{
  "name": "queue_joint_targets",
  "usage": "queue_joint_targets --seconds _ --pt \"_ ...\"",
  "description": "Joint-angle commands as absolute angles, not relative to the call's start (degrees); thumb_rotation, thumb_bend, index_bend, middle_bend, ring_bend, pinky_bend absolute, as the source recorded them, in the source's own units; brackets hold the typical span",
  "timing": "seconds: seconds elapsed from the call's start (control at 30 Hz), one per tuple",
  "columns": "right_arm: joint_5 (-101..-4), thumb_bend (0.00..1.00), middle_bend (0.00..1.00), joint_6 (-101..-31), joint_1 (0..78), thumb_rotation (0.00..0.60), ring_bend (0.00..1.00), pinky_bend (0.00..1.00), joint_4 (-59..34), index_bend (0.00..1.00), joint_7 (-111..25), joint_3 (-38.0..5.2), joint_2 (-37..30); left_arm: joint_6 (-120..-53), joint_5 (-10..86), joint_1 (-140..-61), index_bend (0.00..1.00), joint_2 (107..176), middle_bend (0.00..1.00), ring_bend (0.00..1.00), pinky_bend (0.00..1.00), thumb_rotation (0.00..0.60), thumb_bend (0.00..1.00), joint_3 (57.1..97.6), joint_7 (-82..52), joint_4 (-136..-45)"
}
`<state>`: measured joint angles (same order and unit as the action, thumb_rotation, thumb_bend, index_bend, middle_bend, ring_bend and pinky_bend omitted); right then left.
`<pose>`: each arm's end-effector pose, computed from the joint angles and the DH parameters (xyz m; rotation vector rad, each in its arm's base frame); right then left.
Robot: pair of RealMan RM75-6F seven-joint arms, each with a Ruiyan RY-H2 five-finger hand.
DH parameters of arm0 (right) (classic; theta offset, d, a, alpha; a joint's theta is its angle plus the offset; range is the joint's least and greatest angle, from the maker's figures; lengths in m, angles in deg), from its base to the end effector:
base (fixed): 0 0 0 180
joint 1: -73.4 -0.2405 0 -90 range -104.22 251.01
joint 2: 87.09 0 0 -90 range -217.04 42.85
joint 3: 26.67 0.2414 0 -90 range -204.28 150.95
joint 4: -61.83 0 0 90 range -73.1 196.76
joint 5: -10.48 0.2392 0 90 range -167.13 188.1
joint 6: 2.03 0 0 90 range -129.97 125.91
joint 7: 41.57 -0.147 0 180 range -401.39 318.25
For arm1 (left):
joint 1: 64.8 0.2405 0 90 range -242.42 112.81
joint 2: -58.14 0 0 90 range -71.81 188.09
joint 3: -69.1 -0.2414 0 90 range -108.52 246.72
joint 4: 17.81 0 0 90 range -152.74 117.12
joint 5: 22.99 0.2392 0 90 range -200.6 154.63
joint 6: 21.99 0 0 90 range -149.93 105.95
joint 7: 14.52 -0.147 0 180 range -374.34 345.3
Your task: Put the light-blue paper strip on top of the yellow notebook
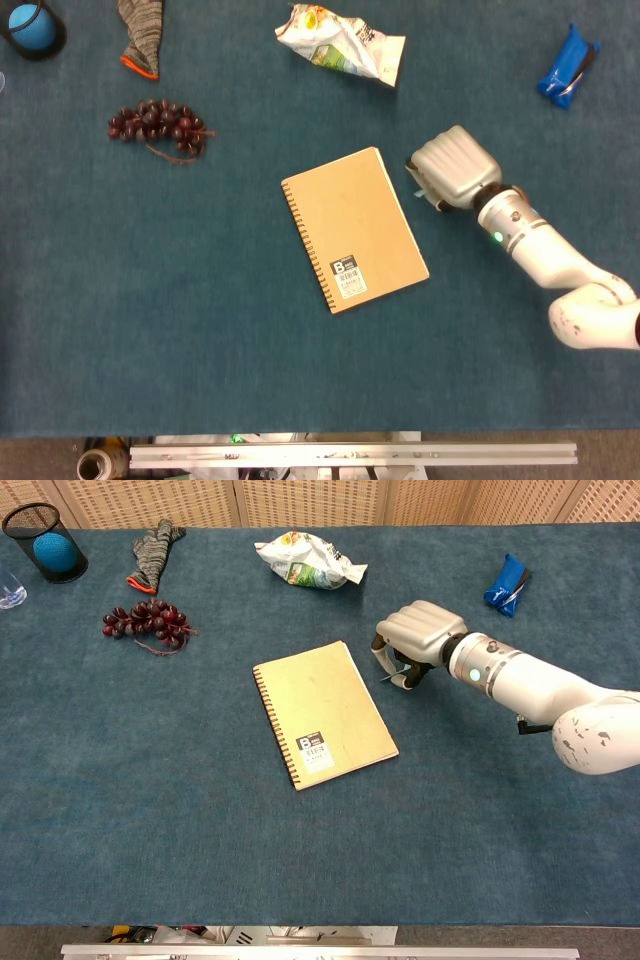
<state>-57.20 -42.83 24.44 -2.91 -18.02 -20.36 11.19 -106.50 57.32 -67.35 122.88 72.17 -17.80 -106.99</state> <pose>-0.1565 -0.3647 -0.1073 2.1495 -0.7088 0.6166 -0.3410 0.1729 0.1342 -1.3070 -0.8947 -0.7487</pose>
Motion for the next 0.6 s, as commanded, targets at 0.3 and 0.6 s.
queue_joint_targets --seconds 0.3,0.6 --pt "-57.01 0.32 1.00 -43.90 24.51 0.600 1.00 1.00 -4.33 0.65 -18.40 -20.17 11.21 -106.69 57.16 -67.01 0.20 122.73 0.22 0.22 0.17 0.600 0.15 72.16 -17.28 -106.71" --pt "-60.50 0.33 1.00 -45.43 24.88 0.600 1.00 1.00 -12.88 0.65 -28.05 -18.34 8.63 -106.70 56.98 -66.67 0.20 122.43 0.22 0.22 0.17 0.600 0.15 72.04 -16.93 -106.70"
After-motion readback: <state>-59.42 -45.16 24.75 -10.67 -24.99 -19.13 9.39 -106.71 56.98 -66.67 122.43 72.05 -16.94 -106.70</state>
